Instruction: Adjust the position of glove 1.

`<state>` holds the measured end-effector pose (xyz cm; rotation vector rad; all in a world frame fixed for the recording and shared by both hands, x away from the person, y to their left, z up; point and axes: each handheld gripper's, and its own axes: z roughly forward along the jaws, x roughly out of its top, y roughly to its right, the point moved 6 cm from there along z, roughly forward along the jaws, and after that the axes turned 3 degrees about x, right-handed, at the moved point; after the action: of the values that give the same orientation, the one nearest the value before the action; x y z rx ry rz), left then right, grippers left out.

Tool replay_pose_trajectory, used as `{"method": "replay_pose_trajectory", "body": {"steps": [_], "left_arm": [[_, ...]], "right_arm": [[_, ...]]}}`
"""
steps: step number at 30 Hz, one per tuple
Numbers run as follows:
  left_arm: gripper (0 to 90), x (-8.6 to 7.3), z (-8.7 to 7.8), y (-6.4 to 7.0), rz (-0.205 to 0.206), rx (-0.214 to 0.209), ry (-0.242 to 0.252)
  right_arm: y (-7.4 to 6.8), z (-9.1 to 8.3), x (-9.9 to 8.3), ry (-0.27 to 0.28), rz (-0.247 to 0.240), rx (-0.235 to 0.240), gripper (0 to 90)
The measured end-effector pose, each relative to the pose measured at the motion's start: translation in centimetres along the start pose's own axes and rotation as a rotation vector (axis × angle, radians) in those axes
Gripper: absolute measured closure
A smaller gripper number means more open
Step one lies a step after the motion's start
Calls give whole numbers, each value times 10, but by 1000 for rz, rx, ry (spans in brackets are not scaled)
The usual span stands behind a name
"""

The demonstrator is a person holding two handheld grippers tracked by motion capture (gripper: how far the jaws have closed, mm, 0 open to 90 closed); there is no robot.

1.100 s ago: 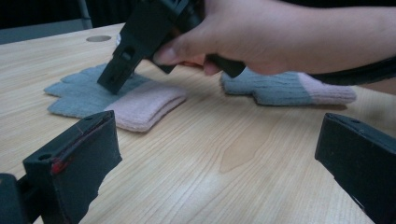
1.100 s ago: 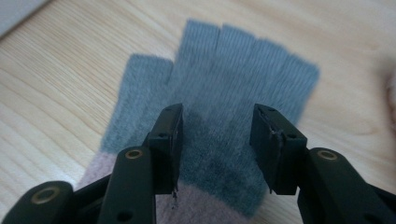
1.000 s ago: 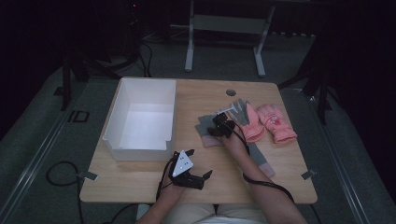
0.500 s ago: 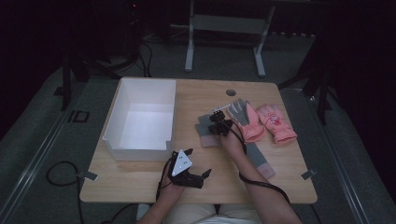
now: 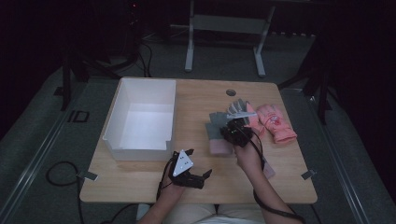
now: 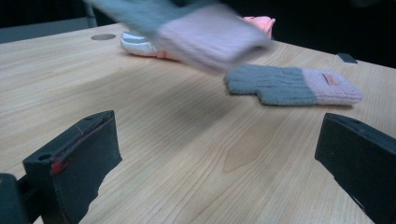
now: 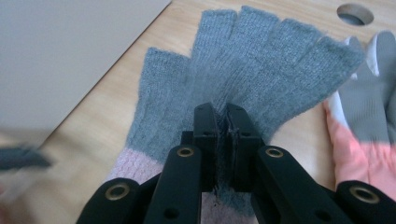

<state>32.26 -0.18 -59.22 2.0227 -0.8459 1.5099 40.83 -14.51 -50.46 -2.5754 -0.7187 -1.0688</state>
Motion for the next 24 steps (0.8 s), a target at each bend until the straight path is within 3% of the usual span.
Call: {"method": "replay_pose_trajectory", "body": {"steps": [5, 12, 16, 21, 24], "left_arm": [[0, 0, 0, -1, -1, 4, 2], [0, 0, 0, 0, 0, 11, 2], [0, 0, 0, 0, 5, 12, 3], [0, 0, 0, 0, 5, 9, 3], [0, 0, 0, 0, 7, 9, 0]], "right_arm": [[-3, -11, -31, -5, 39, -4, 842], [-7, 10, -66, -78, 58, 12, 842], [-7, 23, -77, -97, 84, 27, 841], [-4, 42, -87, -128, 73, 36, 817], [-5, 44, -85, -132, 48, 31, 785]]}}
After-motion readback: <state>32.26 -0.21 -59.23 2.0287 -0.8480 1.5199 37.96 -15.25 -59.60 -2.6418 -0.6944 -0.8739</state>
